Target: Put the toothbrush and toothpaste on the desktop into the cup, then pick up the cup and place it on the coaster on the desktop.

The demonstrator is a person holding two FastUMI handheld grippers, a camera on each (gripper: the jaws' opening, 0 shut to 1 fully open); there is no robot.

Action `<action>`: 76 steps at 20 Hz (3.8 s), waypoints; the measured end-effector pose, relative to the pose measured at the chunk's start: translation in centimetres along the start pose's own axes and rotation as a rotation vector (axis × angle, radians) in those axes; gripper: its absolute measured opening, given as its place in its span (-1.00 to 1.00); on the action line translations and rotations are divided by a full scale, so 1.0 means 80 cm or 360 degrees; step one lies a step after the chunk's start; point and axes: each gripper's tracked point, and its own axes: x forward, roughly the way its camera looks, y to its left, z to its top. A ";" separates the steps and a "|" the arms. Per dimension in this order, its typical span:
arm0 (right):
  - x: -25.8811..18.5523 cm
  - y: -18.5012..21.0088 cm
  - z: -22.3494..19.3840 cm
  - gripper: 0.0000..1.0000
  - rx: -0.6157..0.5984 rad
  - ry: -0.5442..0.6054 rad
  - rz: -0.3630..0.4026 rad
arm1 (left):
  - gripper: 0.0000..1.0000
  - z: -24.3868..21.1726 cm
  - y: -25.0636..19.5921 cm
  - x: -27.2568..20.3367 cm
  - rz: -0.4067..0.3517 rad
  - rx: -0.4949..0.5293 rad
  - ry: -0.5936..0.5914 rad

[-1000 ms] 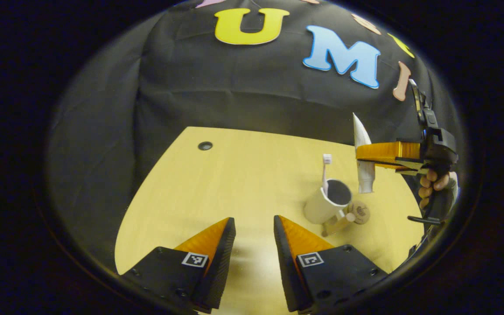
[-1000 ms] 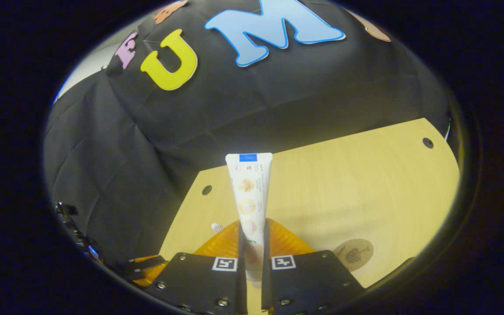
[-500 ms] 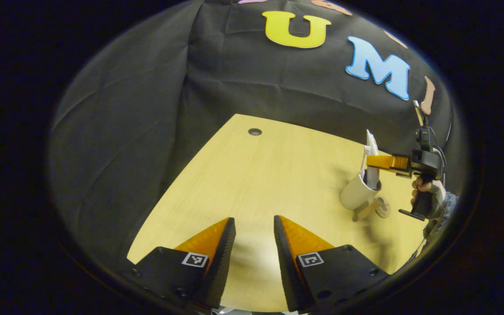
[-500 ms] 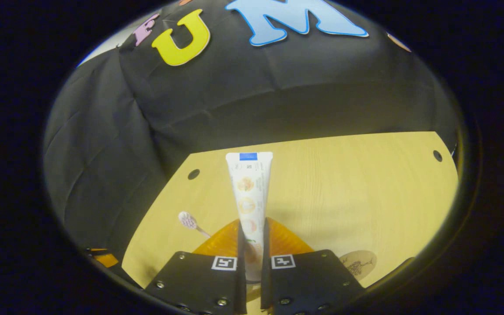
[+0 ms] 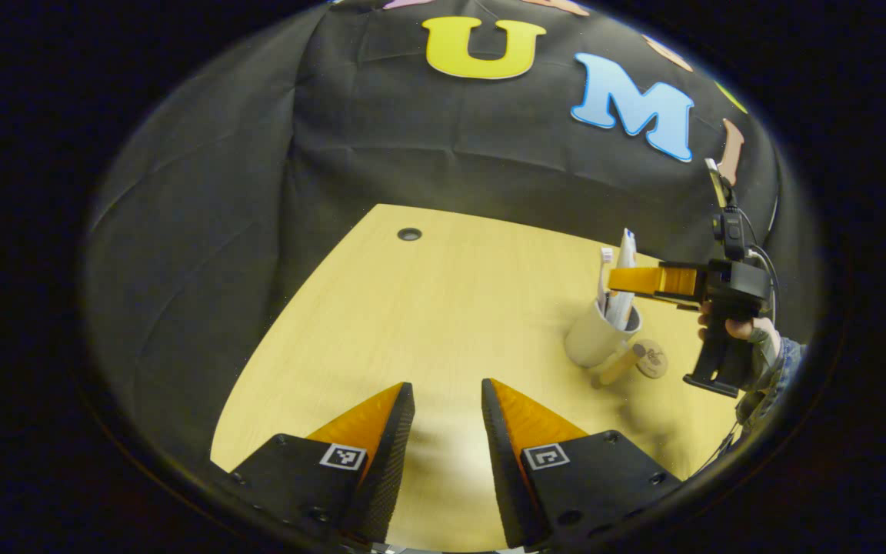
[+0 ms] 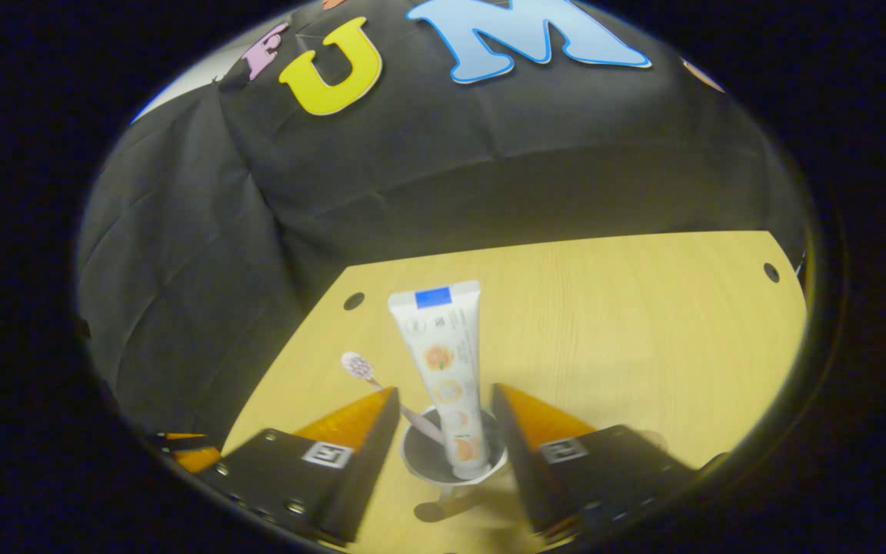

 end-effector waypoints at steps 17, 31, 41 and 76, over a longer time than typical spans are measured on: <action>-0.118 -0.088 0.030 0.89 0.0067 -0.0172 -0.0132 | 0.18 0.015 -0.230 0.054 -0.0445 0.0242 0.0196; -0.199 -0.229 -0.047 0.89 0.0313 -0.0132 -0.0401 | 0.20 -0.040 -0.281 0.152 -0.0353 0.0346 0.0748; -0.208 -0.258 -0.080 0.90 0.0462 -0.0106 -0.0458 | 0.20 -0.064 -0.275 0.203 -0.0191 0.0394 0.1007; -0.322 -0.352 -0.124 0.89 0.0749 -0.0177 -0.0675 | -0.43 -0.127 -0.492 0.197 -0.0341 0.0637 0.0992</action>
